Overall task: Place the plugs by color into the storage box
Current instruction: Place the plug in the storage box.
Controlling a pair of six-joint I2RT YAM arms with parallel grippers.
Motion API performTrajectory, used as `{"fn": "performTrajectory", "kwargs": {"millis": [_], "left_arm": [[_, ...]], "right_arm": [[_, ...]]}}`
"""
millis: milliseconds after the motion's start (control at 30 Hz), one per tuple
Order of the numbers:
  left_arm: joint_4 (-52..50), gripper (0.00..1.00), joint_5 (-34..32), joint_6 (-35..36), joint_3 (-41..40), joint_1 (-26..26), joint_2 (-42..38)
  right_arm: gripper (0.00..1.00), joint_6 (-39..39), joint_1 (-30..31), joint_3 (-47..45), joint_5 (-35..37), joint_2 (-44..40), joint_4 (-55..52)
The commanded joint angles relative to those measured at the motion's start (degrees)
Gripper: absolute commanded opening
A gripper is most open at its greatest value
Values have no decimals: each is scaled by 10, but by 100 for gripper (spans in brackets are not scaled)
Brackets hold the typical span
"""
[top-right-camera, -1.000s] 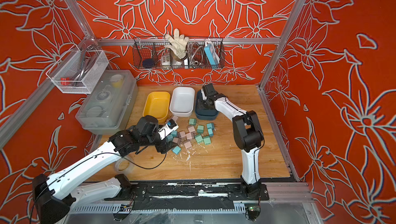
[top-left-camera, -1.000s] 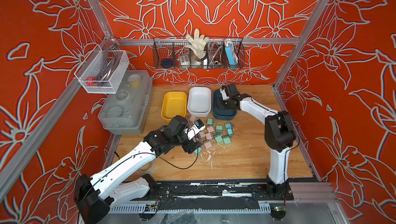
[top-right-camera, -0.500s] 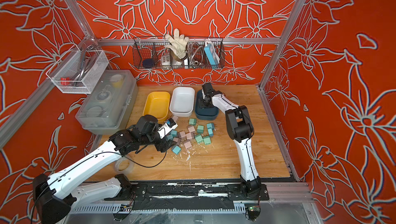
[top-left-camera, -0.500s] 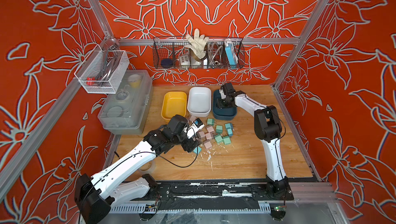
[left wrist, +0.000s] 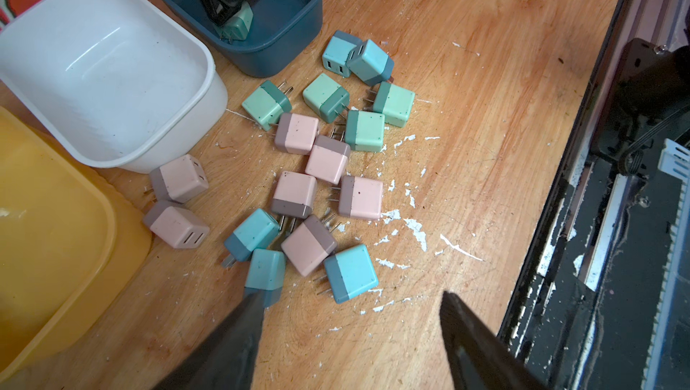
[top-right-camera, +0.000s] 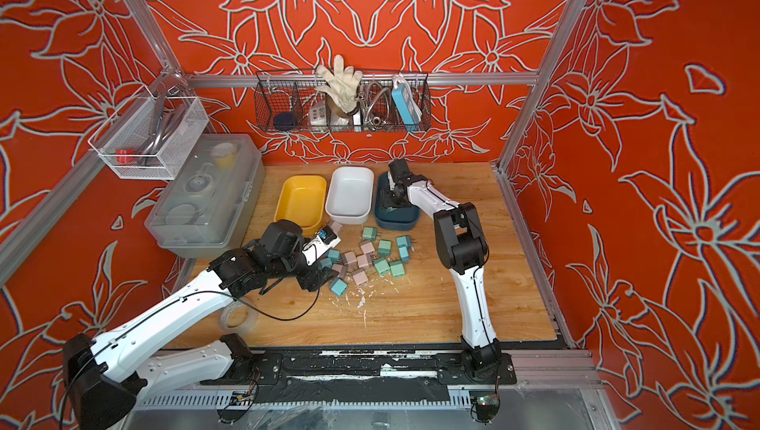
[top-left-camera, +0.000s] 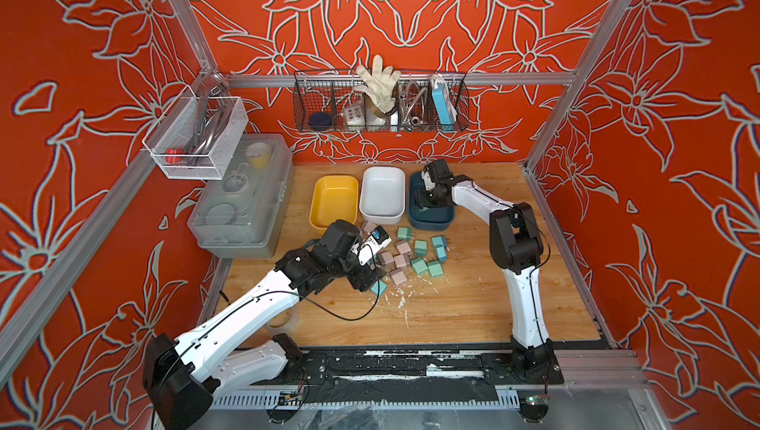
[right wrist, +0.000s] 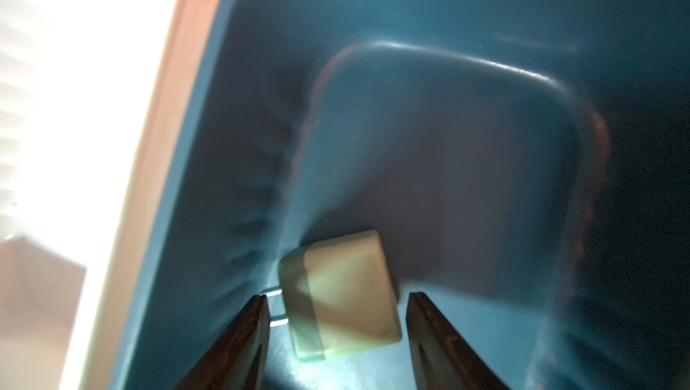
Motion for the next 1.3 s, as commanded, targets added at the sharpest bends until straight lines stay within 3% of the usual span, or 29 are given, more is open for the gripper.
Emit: {"fn": "performTrajectory", "kwargs": {"millis": [0,400,833,1033,1267], "left_arm": [[2,75,-8,-5,2,5,-12],[17,72,0,-21,0,6,-10],[4,70,-39,-57,45,6,41],[-13,67,-48,-56,76,5,64],[-1,67,-56,-101,115,-21,114]], "right_arm": [[63,10,3,-23,-34,-53,14],[62,24,9,-183,-79,-210,57],[61,14,10,-301,-125,-332,36],[61,8,10,-388,-121,-405,51],[61,3,9,-462,-92,-470,75]]}}
